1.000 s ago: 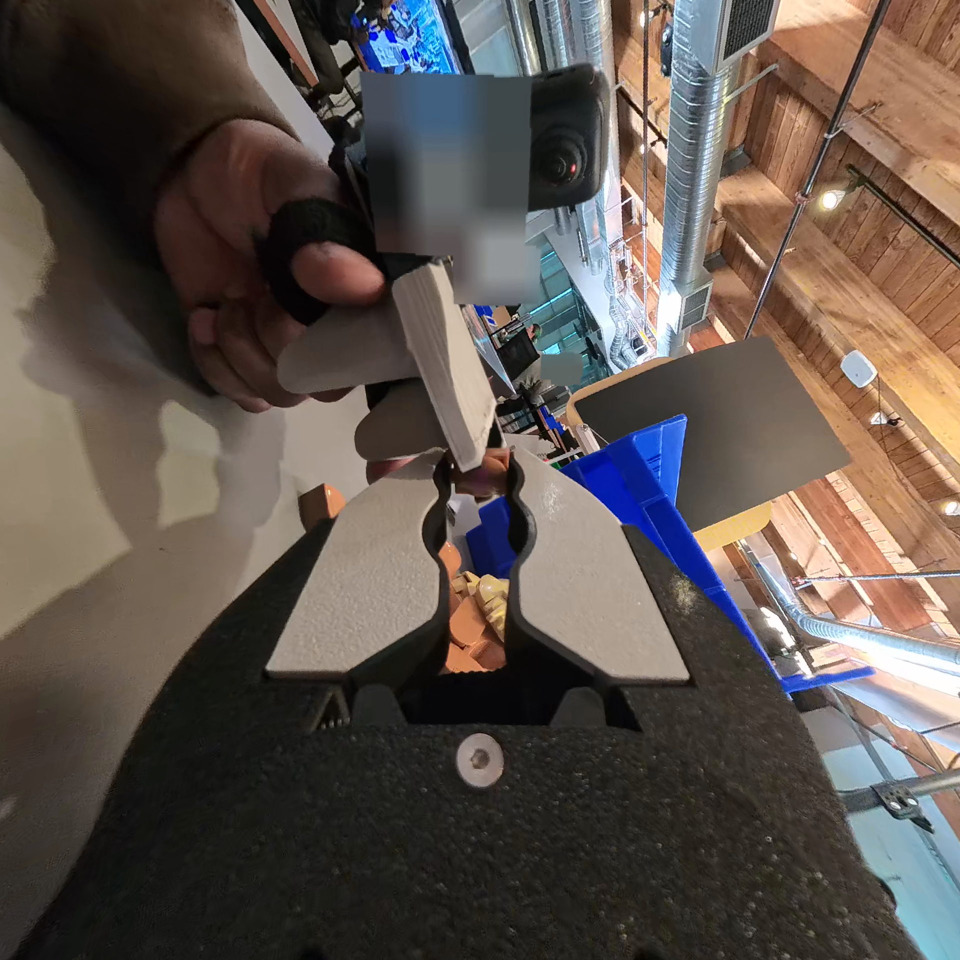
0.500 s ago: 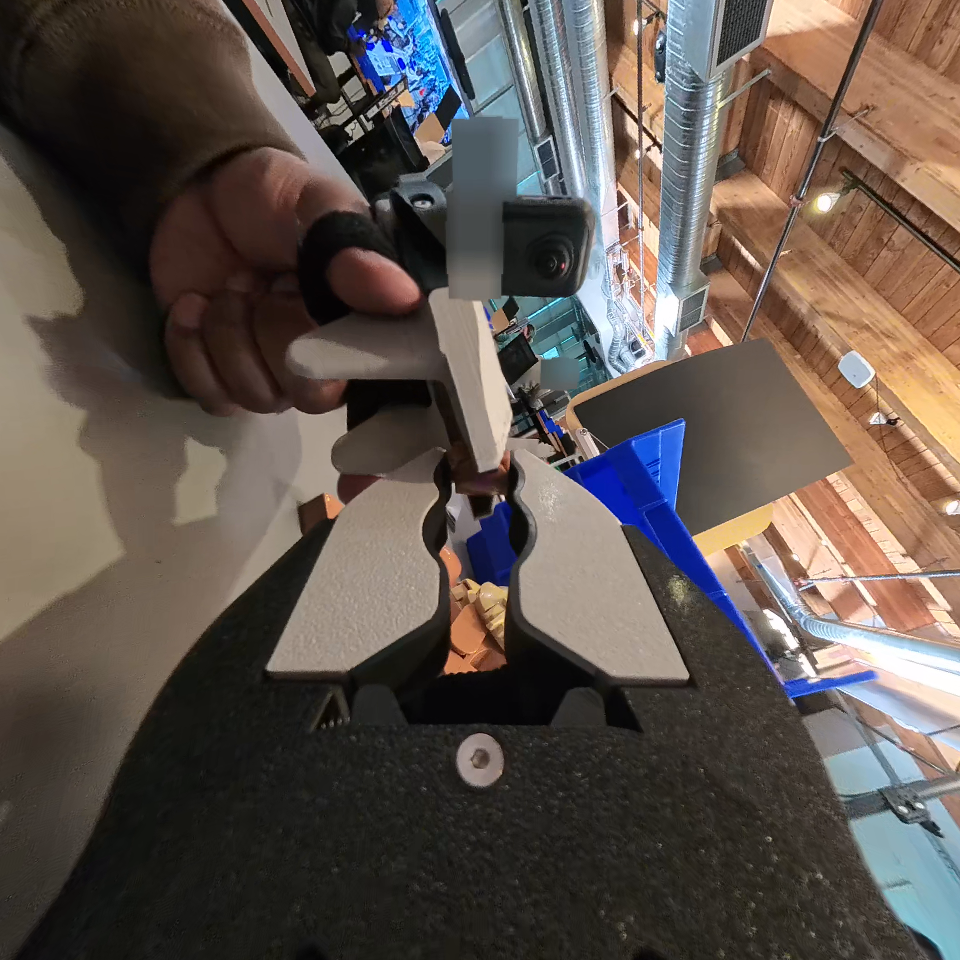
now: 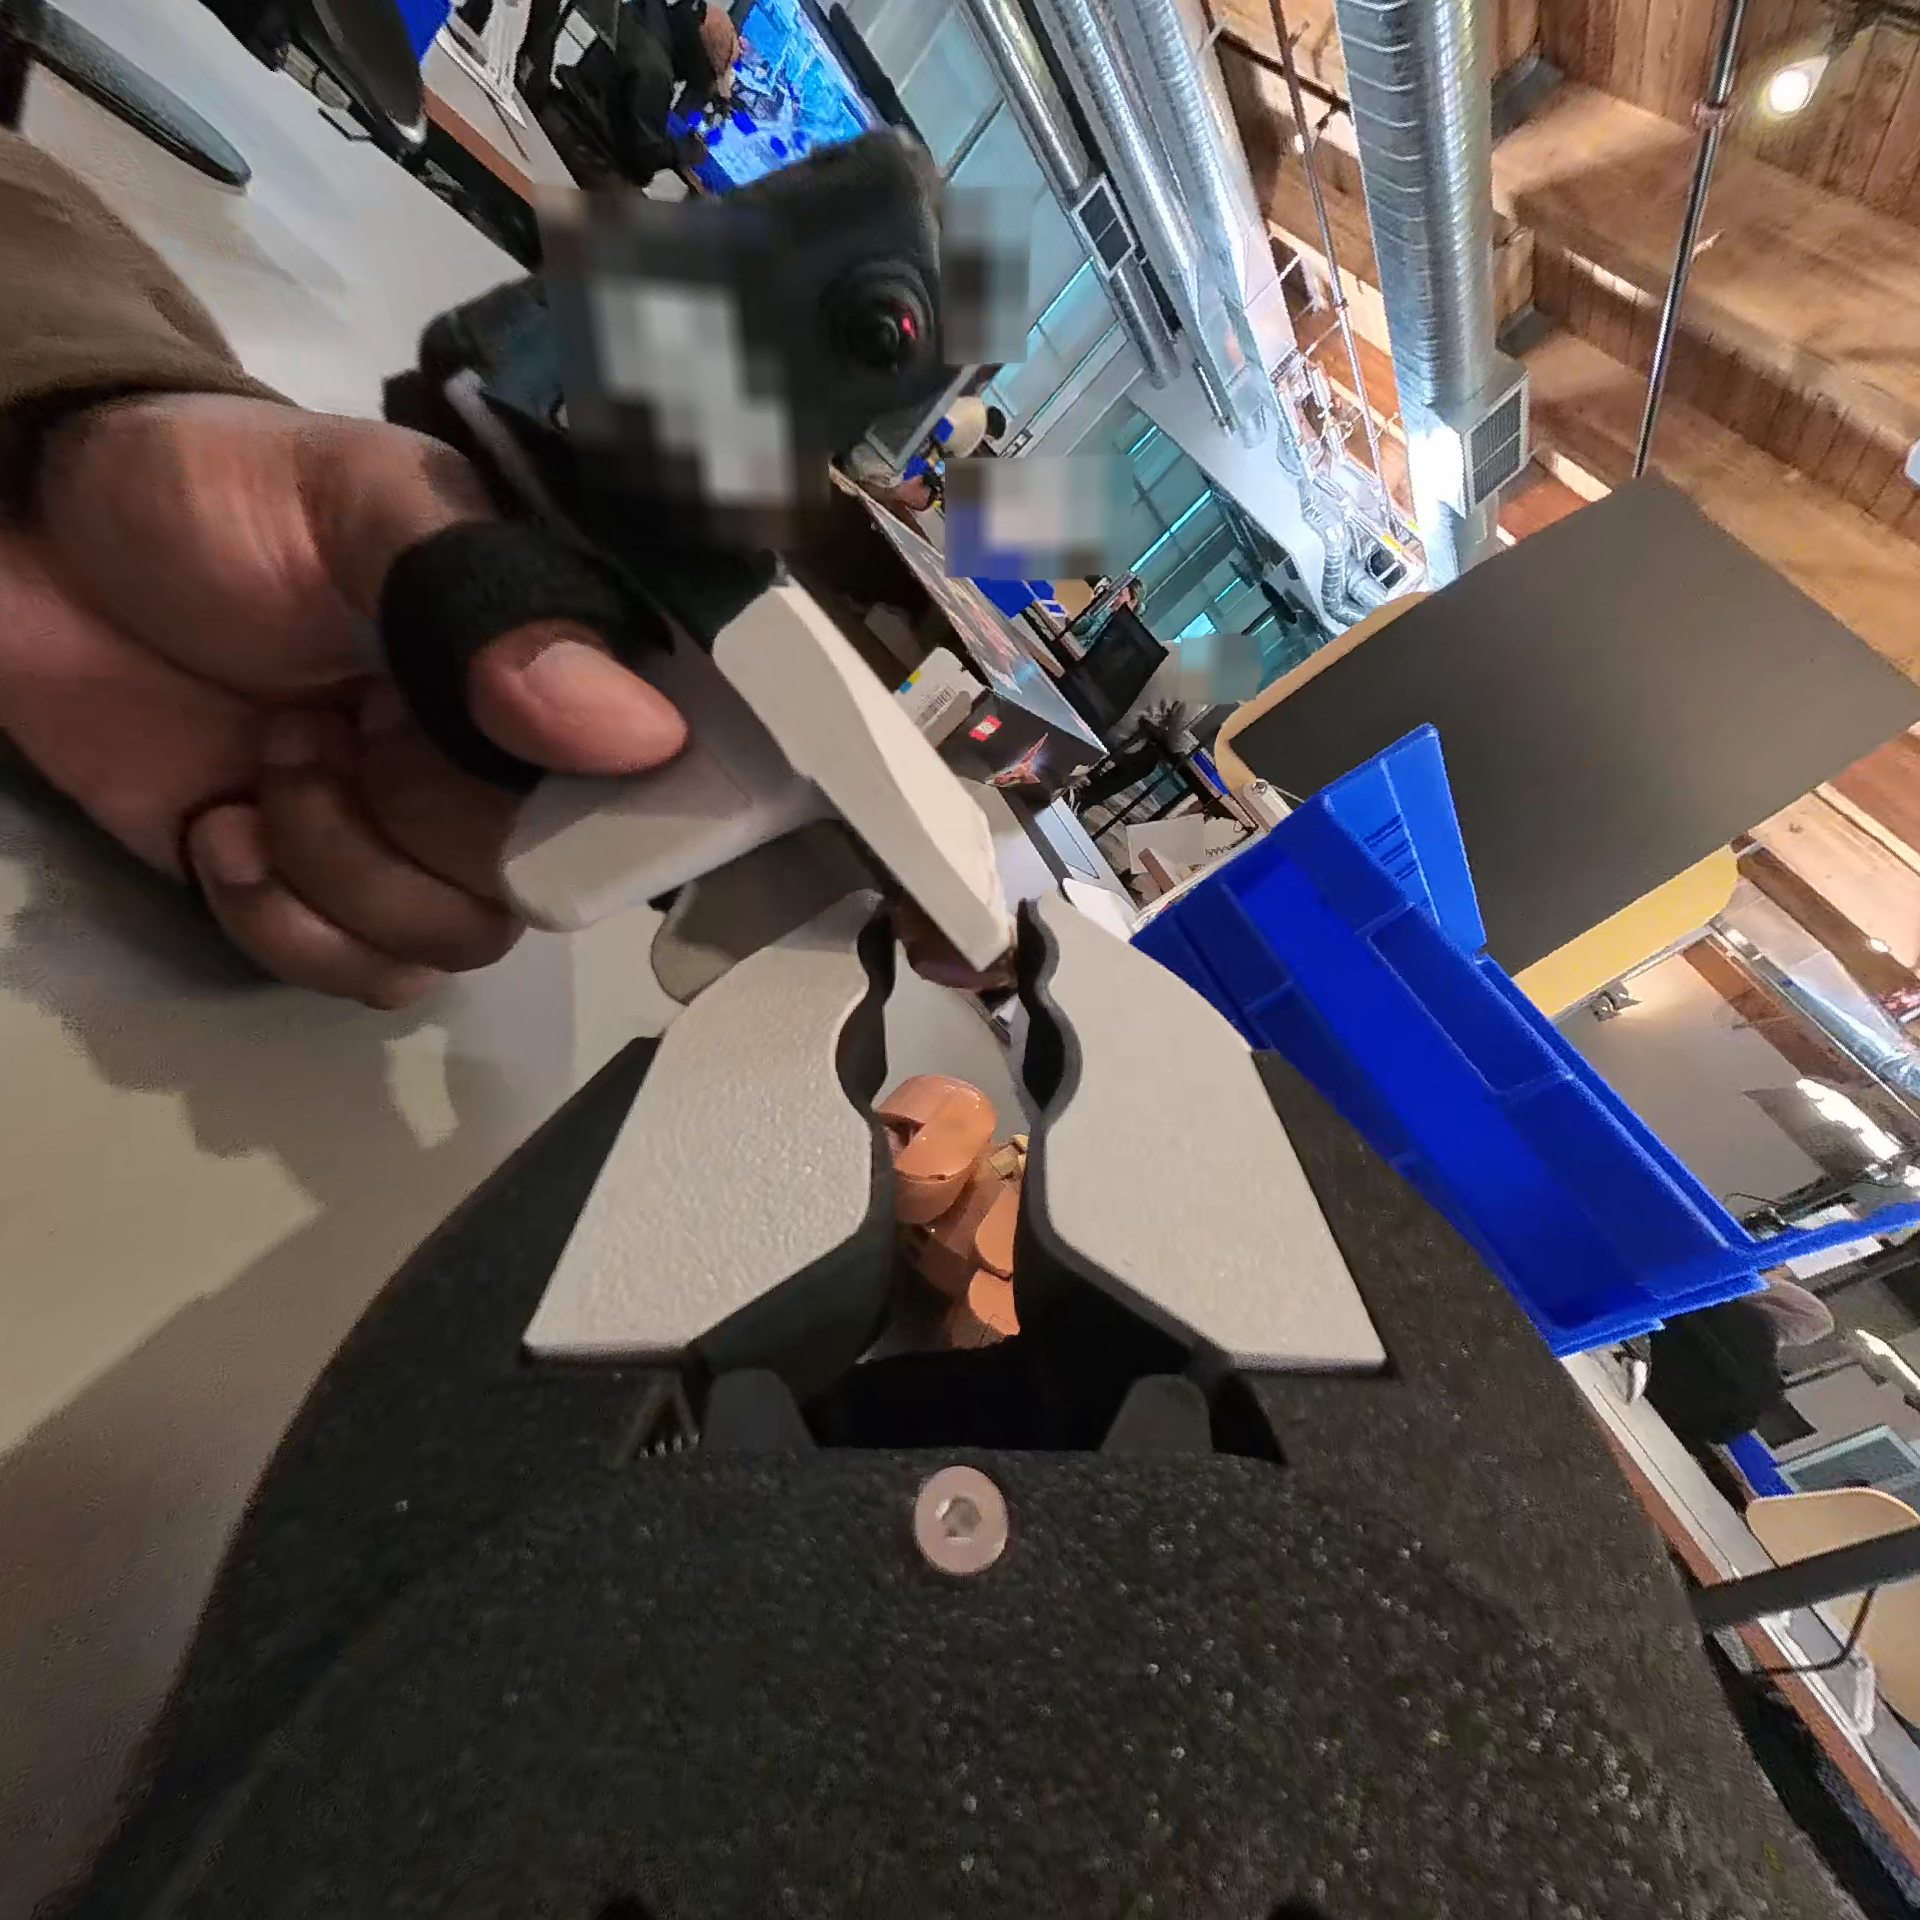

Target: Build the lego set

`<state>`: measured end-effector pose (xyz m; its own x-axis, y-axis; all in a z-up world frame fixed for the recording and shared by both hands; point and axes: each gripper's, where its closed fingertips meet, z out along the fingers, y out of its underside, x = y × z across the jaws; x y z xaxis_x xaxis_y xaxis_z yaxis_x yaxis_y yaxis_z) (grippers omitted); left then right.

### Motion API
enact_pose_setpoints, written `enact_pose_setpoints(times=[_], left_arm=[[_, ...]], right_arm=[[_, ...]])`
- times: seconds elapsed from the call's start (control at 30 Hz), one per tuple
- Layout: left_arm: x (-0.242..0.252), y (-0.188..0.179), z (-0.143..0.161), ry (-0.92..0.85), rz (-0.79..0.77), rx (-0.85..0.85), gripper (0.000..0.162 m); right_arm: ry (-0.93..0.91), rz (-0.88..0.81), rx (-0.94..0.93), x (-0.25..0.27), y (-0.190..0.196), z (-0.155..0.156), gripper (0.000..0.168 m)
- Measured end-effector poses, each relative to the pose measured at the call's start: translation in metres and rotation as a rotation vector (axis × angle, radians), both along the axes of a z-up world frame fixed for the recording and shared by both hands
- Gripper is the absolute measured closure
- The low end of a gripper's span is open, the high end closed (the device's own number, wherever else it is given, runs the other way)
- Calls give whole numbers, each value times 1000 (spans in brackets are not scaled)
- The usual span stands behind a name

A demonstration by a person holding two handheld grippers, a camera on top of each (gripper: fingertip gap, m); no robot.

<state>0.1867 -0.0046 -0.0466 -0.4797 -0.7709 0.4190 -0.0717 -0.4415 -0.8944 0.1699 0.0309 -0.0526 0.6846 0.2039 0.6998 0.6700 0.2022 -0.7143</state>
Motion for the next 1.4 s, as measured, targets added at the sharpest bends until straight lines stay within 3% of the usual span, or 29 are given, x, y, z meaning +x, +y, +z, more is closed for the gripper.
enact_pose_setpoints(times=[0.13, 0.3, 0.67, 0.9, 1.13, 1.23, 1.4], left_arm=[[-2, -3, -4, 24, 3, 68, 146], [-5, 2, -1, 13, 2, 25, 146], [-15, 34, 18, -138, 67, -350, 145], [-15, 21, 21, -181, 41, -366, 145], [-18, 18, 22, -198, 22, -359, 145], [-20, 18, 23, -206, 16, -366, 145], [-19, 18, 22, -197, 16, -363, 146]], right_arm=[[-81, -32, 30, 0, -2, -2, 149], [-185, -112, 101, 7, -1, -1, 150], [-23, -121, 121, 0, -1, 11, 146], [38, -175, 154, -5, 4, 19, 146], [-6, -163, 181, -6, -1, 21, 153], [-6, -167, 211, -3, -6, 25, 168], [15, -161, 256, 4, -13, 34, 168]])
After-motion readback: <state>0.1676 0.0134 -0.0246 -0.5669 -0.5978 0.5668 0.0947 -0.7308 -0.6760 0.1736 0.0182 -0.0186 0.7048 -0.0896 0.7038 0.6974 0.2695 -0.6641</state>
